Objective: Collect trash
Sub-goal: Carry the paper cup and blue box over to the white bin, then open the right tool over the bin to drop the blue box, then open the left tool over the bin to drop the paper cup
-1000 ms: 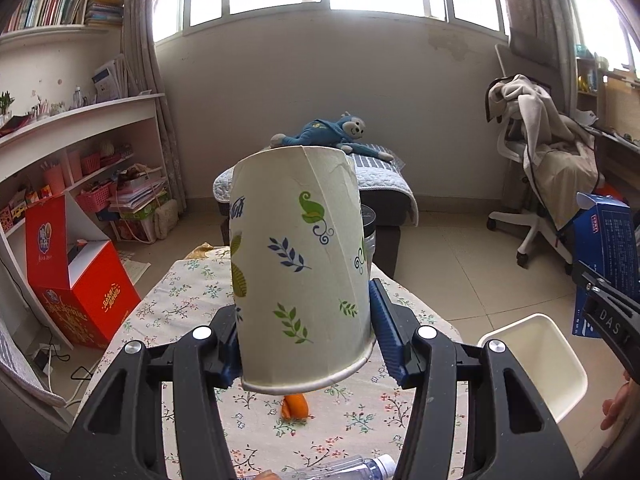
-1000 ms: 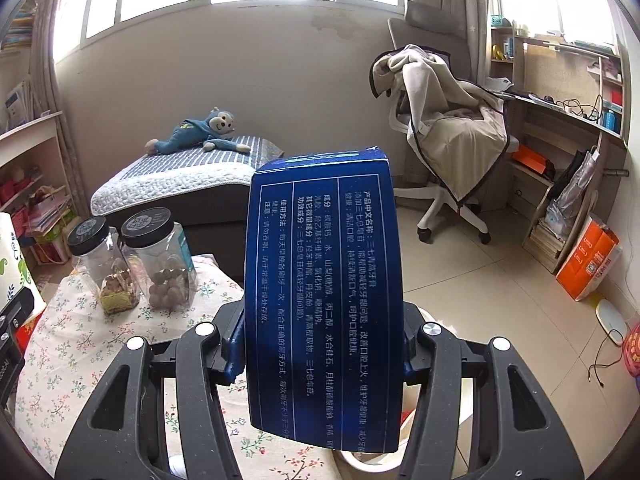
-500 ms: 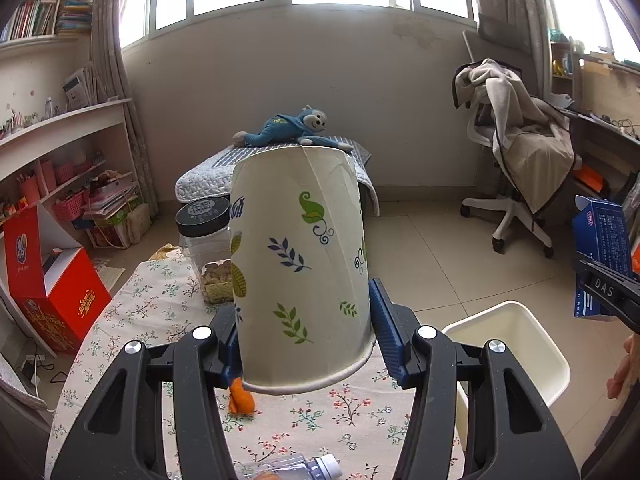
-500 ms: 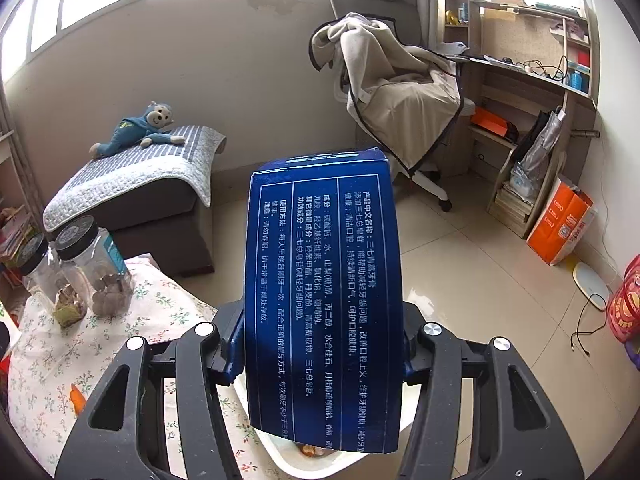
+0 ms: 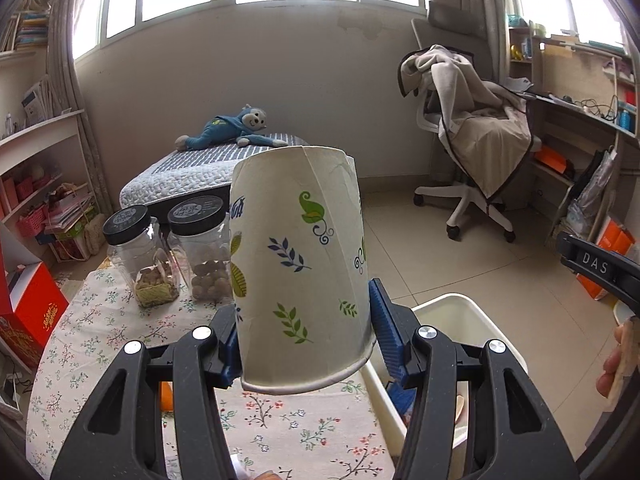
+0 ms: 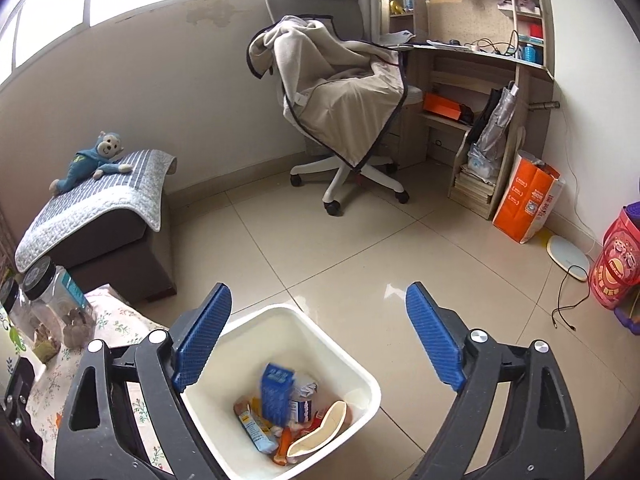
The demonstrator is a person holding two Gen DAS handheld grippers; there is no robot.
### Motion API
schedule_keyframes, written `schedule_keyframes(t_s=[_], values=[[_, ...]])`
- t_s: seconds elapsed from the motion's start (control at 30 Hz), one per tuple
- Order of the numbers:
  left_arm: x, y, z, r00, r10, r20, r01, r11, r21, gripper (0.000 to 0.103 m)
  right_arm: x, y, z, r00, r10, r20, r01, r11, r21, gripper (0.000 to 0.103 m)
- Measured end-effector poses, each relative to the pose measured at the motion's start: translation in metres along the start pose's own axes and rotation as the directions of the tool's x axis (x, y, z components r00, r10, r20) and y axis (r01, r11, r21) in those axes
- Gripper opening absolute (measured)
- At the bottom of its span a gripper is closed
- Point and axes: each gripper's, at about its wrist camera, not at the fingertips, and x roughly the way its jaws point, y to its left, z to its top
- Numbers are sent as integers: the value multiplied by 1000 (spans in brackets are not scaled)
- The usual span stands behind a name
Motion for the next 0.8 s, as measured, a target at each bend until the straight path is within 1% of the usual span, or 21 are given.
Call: schedule_keyframes(t_s=[0.13,0.33,0.4,0.43,0.5,0.53,0.57,0.6,0.63,0.7,0.8], values=[[5,-29,3,999,-41,-11,41,999,15,54,1,-27,6,999,-42,12,41,997,64,90],[16,-64,3,995,-92,-46,93,995,24,55,3,-61,9,994,-105,9,103,986,132,91],[21,-75,6,993,-106,-56,107,994,16,55,1,-71,9,991,-129,17,125,980,152,94],[24,-81,8,991,-118,-64,119,993,10,57,-2,-75,9,990,-142,26,136,977,162,95],[31,-94,11,982,-166,-91,167,986,4,60,-6,-82,9,985,-168,44,158,972,173,95],[35,-100,12,978,-177,-107,179,984,3,65,-8,-84,9,982,-180,50,168,970,174,96],[38,-104,14,976,-180,-119,181,983,1,68,-9,-87,9,981,-188,54,176,969,174,96],[40,-107,15,975,-185,-125,185,983,-5,74,-11,-88,8,979,-194,58,182,968,173,96],[40,-108,17,974,-187,-127,187,982,-10,76,-13,-88,8,978,-201,63,188,967,172,96],[35,-107,19,976,-182,-120,183,983,-7,78,-18,-85,6,974,-211,80,196,967,164,96],[24,-96,23,985,-147,-85,148,989,-2,85,-27,-75,5,969,-222,113,206,969,135,96]])
